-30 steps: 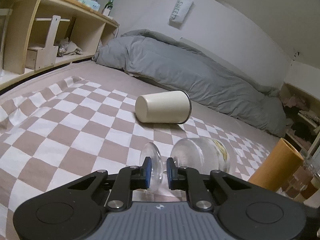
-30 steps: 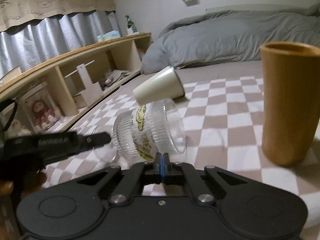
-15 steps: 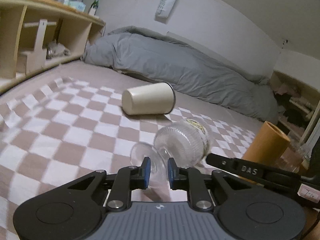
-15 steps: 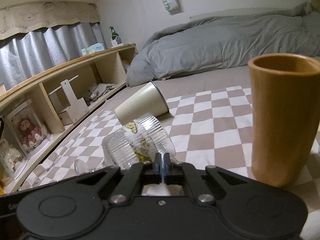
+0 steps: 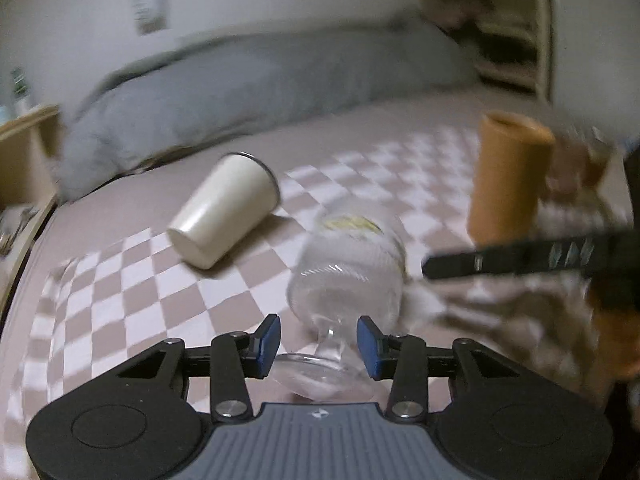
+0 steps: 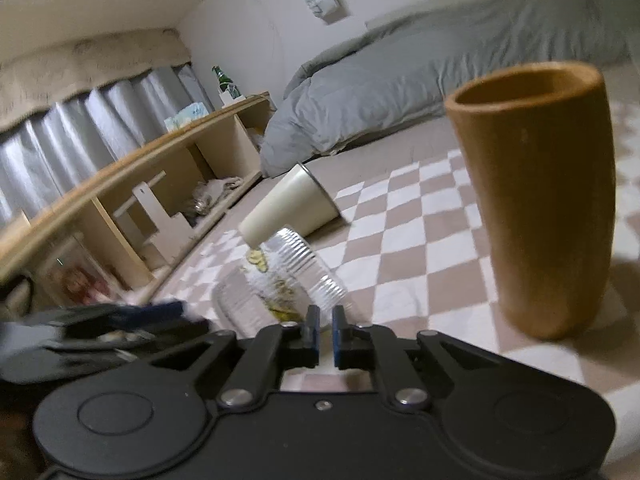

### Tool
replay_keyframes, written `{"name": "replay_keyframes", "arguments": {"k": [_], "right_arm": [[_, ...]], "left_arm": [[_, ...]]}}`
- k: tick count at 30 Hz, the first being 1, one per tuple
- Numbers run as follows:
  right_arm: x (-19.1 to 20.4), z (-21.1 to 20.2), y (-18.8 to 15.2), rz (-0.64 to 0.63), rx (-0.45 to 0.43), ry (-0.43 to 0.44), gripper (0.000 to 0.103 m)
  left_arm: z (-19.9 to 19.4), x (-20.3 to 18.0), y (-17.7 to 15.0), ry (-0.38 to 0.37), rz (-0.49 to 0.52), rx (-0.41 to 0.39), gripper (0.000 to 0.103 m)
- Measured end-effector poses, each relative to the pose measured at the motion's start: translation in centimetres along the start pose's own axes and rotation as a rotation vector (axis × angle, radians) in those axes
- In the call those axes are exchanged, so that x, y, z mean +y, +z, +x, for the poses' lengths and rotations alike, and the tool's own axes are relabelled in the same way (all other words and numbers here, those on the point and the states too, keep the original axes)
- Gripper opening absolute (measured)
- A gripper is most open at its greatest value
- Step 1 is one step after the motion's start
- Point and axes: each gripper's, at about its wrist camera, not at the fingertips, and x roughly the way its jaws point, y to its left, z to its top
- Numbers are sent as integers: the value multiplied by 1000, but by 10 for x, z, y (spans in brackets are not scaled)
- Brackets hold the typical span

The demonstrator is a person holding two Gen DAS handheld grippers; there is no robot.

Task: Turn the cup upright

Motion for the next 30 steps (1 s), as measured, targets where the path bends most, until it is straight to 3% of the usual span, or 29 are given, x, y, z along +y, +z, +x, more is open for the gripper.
{"name": "replay_keyframes", "arguments": {"k": [1, 6, 11, 17, 20, 24, 26, 28, 30], "right_arm": [[-1, -1, 0, 31, 1, 9, 19], [1, 0, 1, 179, -24, 41, 59], [1, 17, 1, 410, 5, 100, 78], [-12, 44, -4, 693, 47, 73, 76], [-10, 51, -2, 731, 42, 50, 79], [-4, 61, 2, 705, 67, 14, 73], [-3, 61, 4, 666, 66, 28, 73], [1, 57, 8, 610, 60, 48, 73], [11, 49, 12, 516, 54, 69, 73]], "left_arm": [[4, -1, 1, 5, 28, 26, 42], [3, -5, 2, 0, 67, 47, 41], [-1, -12, -3, 11, 104, 31, 40], [-4, -16, -7, 17, 122, 14, 40], [-4, -16, -7, 15, 129, 8, 40], [-9, -20, -12, 19, 132, -2, 40], [-9, -23, -15, 33, 146, -11, 35], [-8, -27, -17, 42, 154, -9, 21], [-5, -30, -20, 57, 152, -7, 20]]}}
